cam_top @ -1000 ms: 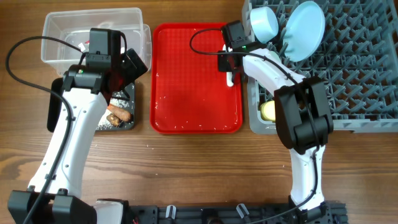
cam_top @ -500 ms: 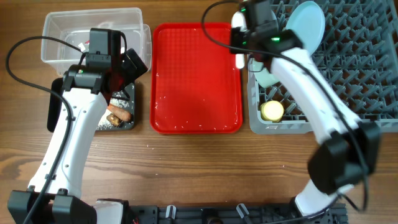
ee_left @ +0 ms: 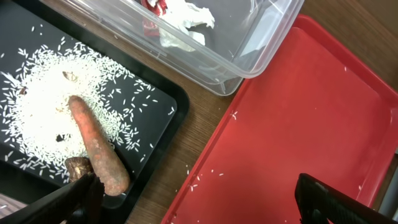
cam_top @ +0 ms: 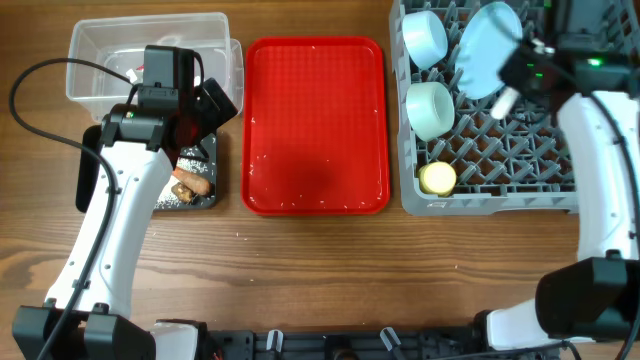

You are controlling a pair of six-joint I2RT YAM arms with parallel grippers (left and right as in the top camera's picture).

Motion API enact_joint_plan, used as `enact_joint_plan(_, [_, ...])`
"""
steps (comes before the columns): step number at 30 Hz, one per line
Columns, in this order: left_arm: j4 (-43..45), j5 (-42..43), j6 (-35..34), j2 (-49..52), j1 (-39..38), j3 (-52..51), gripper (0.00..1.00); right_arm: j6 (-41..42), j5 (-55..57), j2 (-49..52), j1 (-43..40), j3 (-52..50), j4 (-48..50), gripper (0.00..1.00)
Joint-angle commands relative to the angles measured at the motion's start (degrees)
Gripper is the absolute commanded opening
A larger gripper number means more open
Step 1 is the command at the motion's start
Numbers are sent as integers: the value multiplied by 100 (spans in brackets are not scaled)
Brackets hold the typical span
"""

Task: Sort waste into correct bins and load items into the dishwasher rack
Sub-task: 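Lower the spoon into the rack slots and open the right gripper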

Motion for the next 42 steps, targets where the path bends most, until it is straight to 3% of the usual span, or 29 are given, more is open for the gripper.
enact_joint_plan(1, [0, 26, 107, -55, 4, 26, 100, 2354, 70, 0, -382, -431, -74, 4])
enact_joint_plan(6, [0, 24, 107, -55, 4, 26, 100, 4437, -68, 24, -374, -1156, 83, 4])
enact_joint_plan(9, [0, 26, 107, -55, 4, 26, 100, 4857, -382, 70, -317, -1611, 522, 7])
enact_joint_plan(13, [0, 24, 107, -55, 4, 26, 100, 4636, -549, 149, -275, -2068, 1325, 13])
enact_joint_plan(17, [0, 26, 107, -55, 4, 26, 100, 4583, -507, 260, -275, -2103, 1384, 13])
enact_joint_plan(22, [0, 26, 107, -55, 4, 26, 100, 3615, -507, 271, -247, -2103, 1930, 13])
enact_joint_plan(26, [0, 24, 107, -55, 4, 26, 100, 3390, -507, 271, -221, -2103, 2061, 23])
enact_joint_plan(38, [0, 26, 107, -55, 4, 26, 100, 3104, -551, 291, -210, -2100, 2085, 26])
enact_joint_plan(42, [0, 26, 107, -55, 4, 26, 100, 2365, -721, 162, -210, -2013, 1869, 47])
